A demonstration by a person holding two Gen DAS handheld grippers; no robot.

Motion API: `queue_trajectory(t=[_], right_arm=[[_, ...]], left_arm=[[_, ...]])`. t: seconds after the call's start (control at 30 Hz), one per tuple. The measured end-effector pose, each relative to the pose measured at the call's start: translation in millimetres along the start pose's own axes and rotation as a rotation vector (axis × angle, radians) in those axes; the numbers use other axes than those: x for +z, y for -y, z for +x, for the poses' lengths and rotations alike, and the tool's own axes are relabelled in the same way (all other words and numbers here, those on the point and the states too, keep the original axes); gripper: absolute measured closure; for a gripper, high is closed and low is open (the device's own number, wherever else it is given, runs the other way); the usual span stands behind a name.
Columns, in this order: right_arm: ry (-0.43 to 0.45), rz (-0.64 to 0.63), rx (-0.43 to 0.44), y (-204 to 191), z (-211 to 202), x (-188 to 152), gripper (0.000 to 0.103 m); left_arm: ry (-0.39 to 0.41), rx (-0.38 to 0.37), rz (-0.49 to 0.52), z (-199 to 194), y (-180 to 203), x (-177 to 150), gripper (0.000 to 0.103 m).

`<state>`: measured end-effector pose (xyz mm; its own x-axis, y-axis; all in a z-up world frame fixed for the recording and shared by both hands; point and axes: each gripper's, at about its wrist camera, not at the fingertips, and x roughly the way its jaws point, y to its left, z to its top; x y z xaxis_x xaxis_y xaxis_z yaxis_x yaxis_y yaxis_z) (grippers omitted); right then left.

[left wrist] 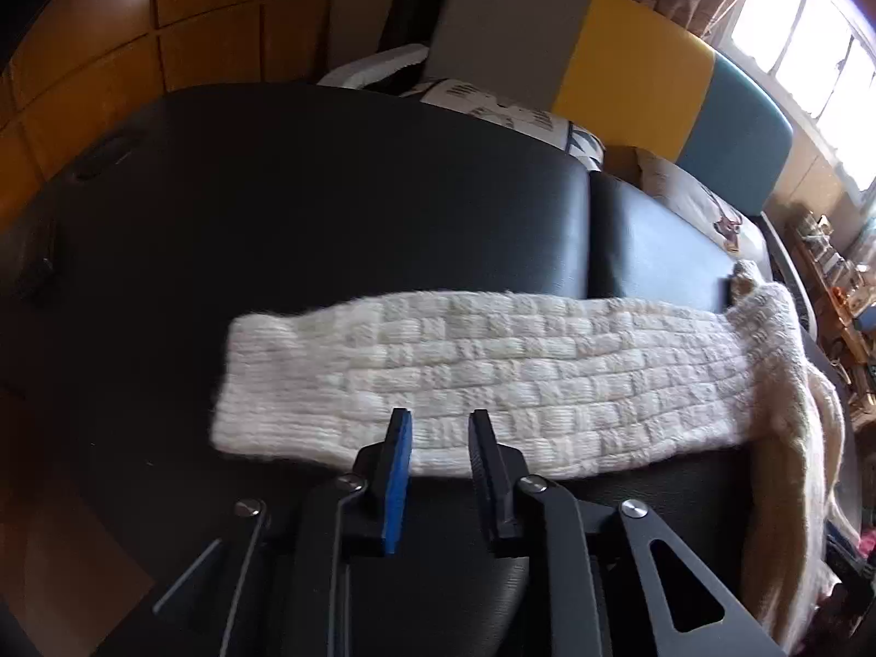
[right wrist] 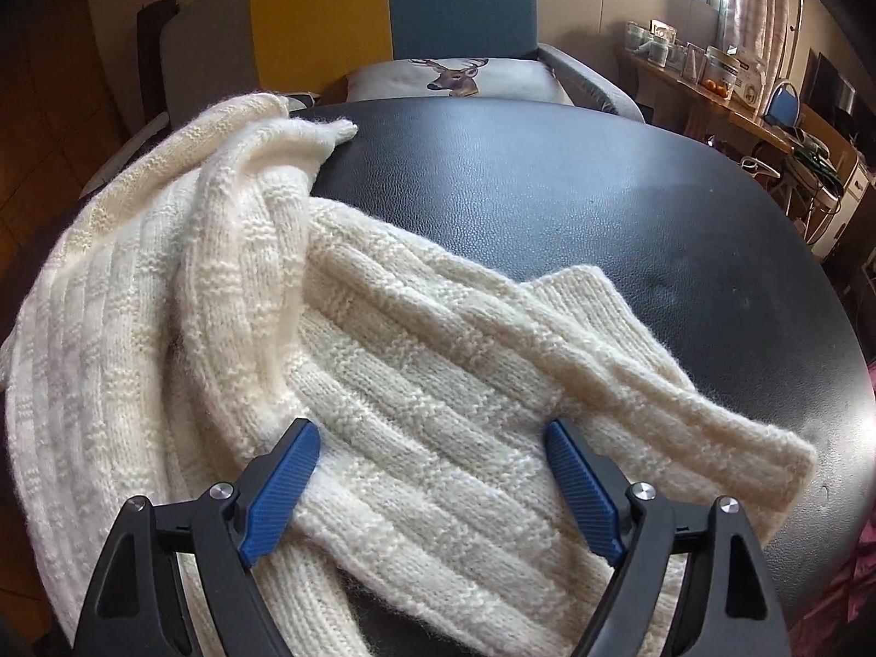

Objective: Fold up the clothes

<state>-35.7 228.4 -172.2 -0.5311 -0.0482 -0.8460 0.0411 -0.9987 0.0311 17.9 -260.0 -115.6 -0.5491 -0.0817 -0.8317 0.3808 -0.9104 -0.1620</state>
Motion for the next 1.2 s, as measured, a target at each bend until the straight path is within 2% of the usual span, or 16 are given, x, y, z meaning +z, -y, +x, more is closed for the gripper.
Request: queue_trajectory(t=[0.13, 0.27, 0.4, 0.47, 0.5, 0.57, 0.63, 0.73, 0.83, 0.93, 1.13, 1.17, 1.2], right_arm=[[-0.004, 0.002, -0.019, -1.4, 1.9, 4.3, 0.014], [-0.013, 0.013, -0.038, -3.9, 2.4, 7.2, 0.014], [-0.036, 0.021, -0.037, -3.5, 2.1, 11.5, 0.014], [-0.046, 0.025, -0.03, -1.9, 2.2, 13.7, 0.014], [-0.048, 0.026, -0.03, -1.5, 2.2, 14.5, 0.014], [-0.052, 0.026, -0.035, -1.8, 2.6, 16.0, 0.014], [-0.058, 0.025, -0.041, -2.3, 3.4, 17.6, 0.014], [-0.067, 0.036, -0.03, -0.6, 0.5, 23.6, 0.014], [-0.046, 0.056, -0.012, 1.1, -6.3, 31.5, 0.014], [0.011, 0.047, 0.0, -3.9, -18.2, 41.8, 0.014], [0.083, -0.027, 0.08, -30.3, -34.4, 71.7, 0.014], [0.093, -0.035, 0.102, -35.2, -36.3, 76.8, 0.014], [0.103, -0.043, 0.13, -40.1, -38.3, 81.7, 0.014]], left_arm=[[0.027, 0.0, 0.08, 0.2, 0.8, 7.3, 0.054], [-0.014, 0.001, 0.187, 23.7, 26.5, 10.3, 0.053], [-0.066, 0.016, 0.244, 47.6, 44.7, 10.6, 0.053], [-0.054, 0.013, 0.231, 49.7, 45.5, 11.0, 0.056], [-0.049, 0.012, 0.227, 50.9, 45.8, 11.3, 0.062], [-0.045, 0.012, 0.234, 52.6, 44.4, 12.8, 0.065], [-0.044, 0.013, 0.223, 53.5, 39.0, 17.3, 0.077], [-0.045, 0.028, 0.194, 56.1, 25.4, 26.9, 0.086], [-0.042, 0.057, 0.167, 60.7, 11.1, 37.0, 0.088], [-0.046, 0.081, 0.13, 67.1, -3.4, 49.9, 0.088], [-0.062, 0.024, 0.061, 58.5, -10.6, 68.3, 0.085], [-0.043, -0.007, 0.04, 48.4, -8.3, 68.2, 0.085], [-0.041, -0.072, 0.019, 39.5, -3.2, 65.1, 0.081]])
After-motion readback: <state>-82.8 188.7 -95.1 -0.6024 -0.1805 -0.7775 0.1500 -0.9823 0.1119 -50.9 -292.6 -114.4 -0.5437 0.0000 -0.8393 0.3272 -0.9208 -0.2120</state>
